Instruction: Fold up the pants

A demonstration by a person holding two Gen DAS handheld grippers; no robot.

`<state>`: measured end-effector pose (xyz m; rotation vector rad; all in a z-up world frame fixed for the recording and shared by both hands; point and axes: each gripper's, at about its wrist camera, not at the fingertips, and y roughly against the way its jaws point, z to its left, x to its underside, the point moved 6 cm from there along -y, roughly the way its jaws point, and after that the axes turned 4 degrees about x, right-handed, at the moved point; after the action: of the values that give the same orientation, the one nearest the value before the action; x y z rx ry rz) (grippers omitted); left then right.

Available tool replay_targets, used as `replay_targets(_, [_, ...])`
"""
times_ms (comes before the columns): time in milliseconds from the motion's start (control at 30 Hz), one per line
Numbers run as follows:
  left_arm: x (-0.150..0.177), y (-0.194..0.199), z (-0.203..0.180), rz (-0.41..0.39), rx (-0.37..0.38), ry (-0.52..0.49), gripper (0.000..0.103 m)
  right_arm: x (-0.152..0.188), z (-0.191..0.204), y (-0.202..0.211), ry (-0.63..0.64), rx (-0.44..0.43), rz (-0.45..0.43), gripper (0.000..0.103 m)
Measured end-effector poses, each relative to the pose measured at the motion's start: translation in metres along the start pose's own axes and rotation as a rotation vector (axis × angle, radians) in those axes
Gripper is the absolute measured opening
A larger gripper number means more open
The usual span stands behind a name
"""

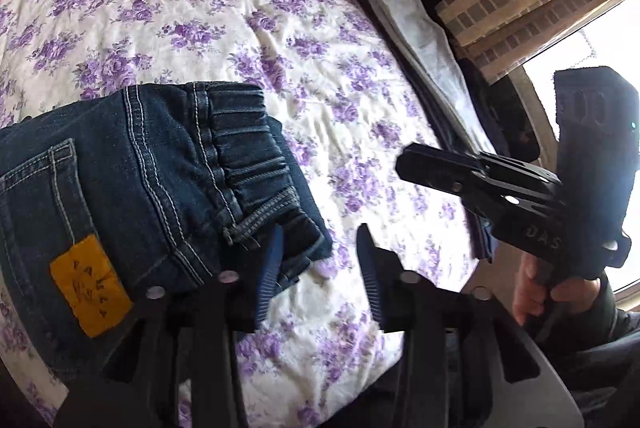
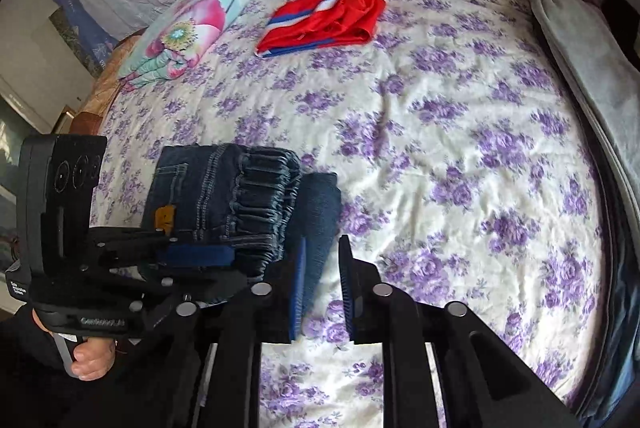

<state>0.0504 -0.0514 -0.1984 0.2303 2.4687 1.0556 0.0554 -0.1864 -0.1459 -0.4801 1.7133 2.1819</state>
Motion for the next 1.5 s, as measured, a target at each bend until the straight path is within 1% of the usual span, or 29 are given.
replay_targets(33, [0.001, 0.012, -0.005, -0.028, 0.012, 0.0, 0.063, -0.007, 0.01, 0.003, 0.03, -0.021, -0.016, 0.028])
replay_targets(100, [0.002, 0.04, -0.016, -0.08, 0.011, -0.003, 0.064, -0.02, 0.031, 0.005, 0.083, -0.061, -0.034, 0.028])
replay_targets(133, [0.002, 0.054, -0.016, -0.109, -0.005, 0.003, 0.064, -0.024, 0.04, 0.003, 0.103, -0.086, -0.031, 0.028])
replay_targets(167, [0.002, 0.07, -0.012, -0.144, -0.04, 0.016, 0.064, -0.027, 0.049, -0.004, 0.118, -0.111, -0.018, 0.028])
replay_targets(233, [0.003, 0.096, 0.005, -0.198, -0.137, 0.047, 0.065, -0.029, 0.065, -0.022, 0.144, -0.146, 0.023, 0.028])
replay_targets(300, [0.007, 0.11, 0.03, -0.22, -0.231, 0.097, 0.064, -0.025, 0.074, -0.042, 0.157, -0.159, 0.064, 0.028])
replay_targets(333, [0.007, 0.111, 0.043, -0.221, -0.255, 0.131, 0.063, -0.021, 0.077, -0.053, 0.157, -0.157, 0.091, 0.028])
replay_targets(367, [0.011, 0.11, 0.056, -0.22, -0.26, 0.173, 0.063, -0.016, 0.078, -0.062, 0.157, -0.148, 0.121, 0.028])
replay_targets(433, [0.018, 0.106, 0.072, -0.222, -0.234, 0.227, 0.057, -0.005, 0.076, -0.079, 0.169, -0.109, 0.174, 0.026])
replay_targets(500, [0.023, 0.096, 0.077, -0.214, -0.216, 0.247, 0.052, 0.0, 0.075, -0.087, 0.181, -0.092, 0.184, 0.026])
replay_targets(533, [0.025, 0.089, 0.078, -0.205, -0.215, 0.245, 0.047, 0.001, 0.075, -0.089, 0.186, -0.089, 0.185, 0.026])
replay_targets(567, [0.028, 0.079, 0.081, -0.185, -0.233, 0.234, 0.047, 0.001, 0.077, -0.091, 0.198, -0.081, 0.189, 0.027])
replay_targets(600, [0.032, 0.069, 0.085, -0.167, -0.269, 0.219, 0.044, 0.002, 0.079, -0.093, 0.213, -0.073, 0.194, 0.028])
replay_targets(633, [0.034, 0.061, 0.089, -0.157, -0.31, 0.207, 0.044, 0.002, 0.081, -0.094, 0.228, -0.068, 0.199, 0.028])
replay_targets(667, [0.035, 0.054, 0.093, -0.147, -0.336, 0.189, 0.044, 0.003, 0.084, -0.094, 0.247, -0.055, 0.2, 0.028])
replay_targets(767, [0.032, 0.052, 0.092, -0.143, -0.367, 0.167, 0.044, 0.0, 0.091, -0.092, 0.315, -0.026, 0.223, 0.03])
replay_targets(833, [0.033, 0.061, 0.087, -0.144, -0.366, 0.168, 0.044, -0.008, 0.098, -0.086, 0.345, -0.027, 0.24, 0.031])
replay_targets(933, [0.04, 0.083, 0.08, -0.182, -0.336, 0.195, 0.044, -0.039, 0.125, -0.067, 0.408, -0.059, 0.17, 0.032])
replay_targets(1000, [0.046, 0.099, 0.076, -0.216, -0.325, 0.21, 0.044, -0.061, 0.151, -0.065, 0.452, -0.094, 0.137, 0.031])
replay_targets(1067, [0.051, 0.11, 0.075, -0.237, -0.327, 0.216, 0.044, -0.078, 0.179, -0.079, 0.501, -0.1, 0.13, 0.031])
replay_targets(1133, [0.054, 0.114, 0.074, -0.246, -0.306, 0.219, 0.044, -0.088, 0.205, -0.102, 0.555, -0.081, 0.128, 0.03])
replay_targets(1200, [0.055, 0.112, 0.073, -0.243, -0.268, 0.223, 0.044, -0.091, 0.22, -0.132, 0.597, -0.033, 0.159, 0.03])
replay_targets(1233, [0.055, 0.109, 0.073, -0.236, -0.252, 0.226, 0.044, -0.089, 0.224, -0.149, 0.612, -0.006, 0.191, 0.03])
replay_targets(1267, [0.055, 0.103, 0.073, -0.225, -0.237, 0.229, 0.044, -0.085, 0.224, -0.165, 0.627, 0.019, 0.233, 0.03])
replay_targets(1333, [0.056, 0.087, 0.077, -0.185, -0.223, 0.238, 0.044, -0.078, 0.222, -0.186, 0.65, 0.065, 0.261, 0.032])
replay_targets(1367, [0.057, 0.077, 0.081, -0.156, -0.232, 0.248, 0.044, -0.076, 0.222, -0.192, 0.652, 0.076, 0.27, 0.034])
replay_targets(1400, [0.058, 0.071, 0.083, -0.145, -0.241, 0.245, 0.044, -0.076, 0.222, -0.196, 0.645, 0.077, 0.277, 0.035])
replay_targets(1500, [0.056, 0.07, 0.081, -0.138, -0.243, 0.235, 0.044, -0.079, 0.222, -0.196, 0.62, 0.064, 0.29, 0.035])
